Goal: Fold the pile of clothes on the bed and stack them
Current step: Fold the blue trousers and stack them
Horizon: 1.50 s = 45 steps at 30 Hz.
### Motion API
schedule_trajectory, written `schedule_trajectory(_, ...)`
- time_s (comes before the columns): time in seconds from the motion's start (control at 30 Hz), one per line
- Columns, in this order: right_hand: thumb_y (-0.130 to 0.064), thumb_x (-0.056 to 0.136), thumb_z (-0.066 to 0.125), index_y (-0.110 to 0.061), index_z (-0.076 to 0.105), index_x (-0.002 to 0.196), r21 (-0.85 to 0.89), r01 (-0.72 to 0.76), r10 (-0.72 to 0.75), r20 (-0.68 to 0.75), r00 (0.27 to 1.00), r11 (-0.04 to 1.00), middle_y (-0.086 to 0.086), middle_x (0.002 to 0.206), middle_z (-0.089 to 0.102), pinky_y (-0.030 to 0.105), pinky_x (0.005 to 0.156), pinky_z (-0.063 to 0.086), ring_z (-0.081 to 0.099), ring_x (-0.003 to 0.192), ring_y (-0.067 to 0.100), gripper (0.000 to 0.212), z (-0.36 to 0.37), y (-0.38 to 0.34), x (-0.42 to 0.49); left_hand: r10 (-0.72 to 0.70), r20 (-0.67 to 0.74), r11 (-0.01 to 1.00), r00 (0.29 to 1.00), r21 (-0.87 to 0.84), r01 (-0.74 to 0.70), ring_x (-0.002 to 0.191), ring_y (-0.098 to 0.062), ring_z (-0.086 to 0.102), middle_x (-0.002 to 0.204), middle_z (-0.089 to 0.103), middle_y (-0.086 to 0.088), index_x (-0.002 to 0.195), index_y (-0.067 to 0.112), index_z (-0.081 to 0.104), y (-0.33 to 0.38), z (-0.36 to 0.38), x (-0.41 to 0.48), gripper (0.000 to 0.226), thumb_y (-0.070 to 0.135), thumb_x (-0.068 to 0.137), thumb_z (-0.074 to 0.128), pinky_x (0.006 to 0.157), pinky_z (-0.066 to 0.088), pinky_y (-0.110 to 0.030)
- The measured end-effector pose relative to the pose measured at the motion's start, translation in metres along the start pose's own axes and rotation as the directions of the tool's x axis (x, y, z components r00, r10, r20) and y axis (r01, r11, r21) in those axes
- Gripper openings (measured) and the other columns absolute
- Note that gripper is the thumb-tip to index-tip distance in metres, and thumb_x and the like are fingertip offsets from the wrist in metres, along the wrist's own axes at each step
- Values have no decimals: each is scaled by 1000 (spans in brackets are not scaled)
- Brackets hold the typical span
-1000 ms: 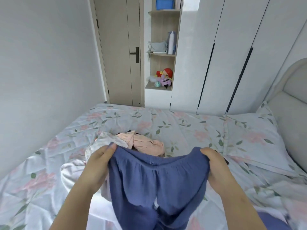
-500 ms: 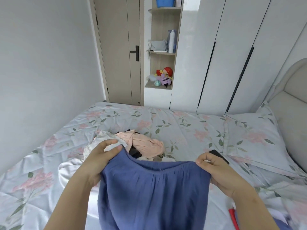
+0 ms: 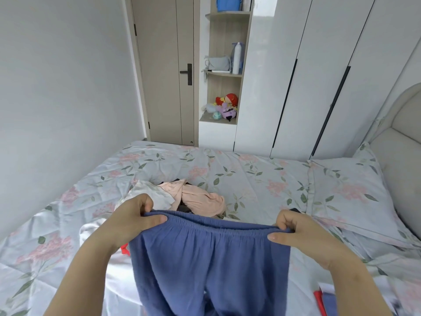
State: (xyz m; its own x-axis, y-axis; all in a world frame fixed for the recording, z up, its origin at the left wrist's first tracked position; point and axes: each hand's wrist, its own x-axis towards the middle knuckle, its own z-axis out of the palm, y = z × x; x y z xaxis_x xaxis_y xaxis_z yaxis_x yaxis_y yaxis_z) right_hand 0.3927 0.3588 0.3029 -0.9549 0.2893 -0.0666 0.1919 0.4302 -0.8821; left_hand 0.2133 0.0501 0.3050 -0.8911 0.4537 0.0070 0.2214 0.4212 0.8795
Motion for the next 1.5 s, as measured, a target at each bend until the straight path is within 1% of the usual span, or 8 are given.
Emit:
schedule_trajectory(0.07,1,84,64,-14,38,65,143,-10,15,-37,999,990,-10,57,42,18,55,31,40,58,7,36,1,0,0,56,-27,998,998,-24,-56,60,-15,35,62,41,-3,64,15,37,2,3,-1,41,8,77,75,55,27,-29)
schedule_trajectory(0.2,9,88,52,-9,47,79,580,-1,72,-100,992,815,-1,62,62,18,47,46,60,55,10,21,0,0,0,95,-28,870,995,-484,-96,50,-11,53,56,57,-2,74,18,54,9,0,-7,29,-9,83,58,48,44,-16)
schedule_trajectory(0.43,-3,74,64,-11,61,85,787,-36,199,-111,974,616,3,70,67,24,55,52,64,61,12,14,12,0,2,-100,90,659,991,-740,133,53,-12,61,61,63,-5,73,6,64,14,15,-6,12,0,80,56,48,50,-18)
schedule_trajectory(0.67,-2,87,62,2,63,82,730,-127,427,-242,871,671,13,76,69,30,61,49,66,64,18,6,50,10,17,-396,-75,690,915,-681,243,65,-20,54,71,56,-11,76,6,53,-1,72,4,16,2,89,59,59,47,-29)
schedule_trajectory(0.87,-6,80,71,-13,61,84,523,-115,327,-333,884,844,7,85,67,36,70,52,64,81,22,13,89,-7,19,-191,-109,913,975,-385,136,85,-21,60,89,66,-9,90,10,58,23,116,-11,8,14,87,64,84,48,-39)
schedule_trajectory(1.03,-2,85,66,-9,67,84,531,-61,241,-277,930,845,14,91,70,48,87,53,65,93,32,8,102,-24,19,-72,-33,958,997,-282,60,77,-8,60,83,68,2,87,19,60,36,124,-19,5,15,89,62,64,44,-15)
schedule_trajectory(1.17,9,92,46,2,67,82,771,-71,267,-132,955,633,16,79,72,29,66,59,71,73,22,24,98,-28,16,-53,-3,958,999,-281,50,92,-15,65,92,71,-1,93,20,65,36,116,-19,9,13,91,59,84,51,-30)
schedule_trajectory(1.5,17,91,40,-3,69,91,590,-75,164,-99,981,804,10,86,70,18,70,56,67,79,14,35,100,-27,12,29,124,967,992,-256,4,92,0,65,98,70,10,104,24,62,23,109,-21,32,2,81,68,84,51,-18)
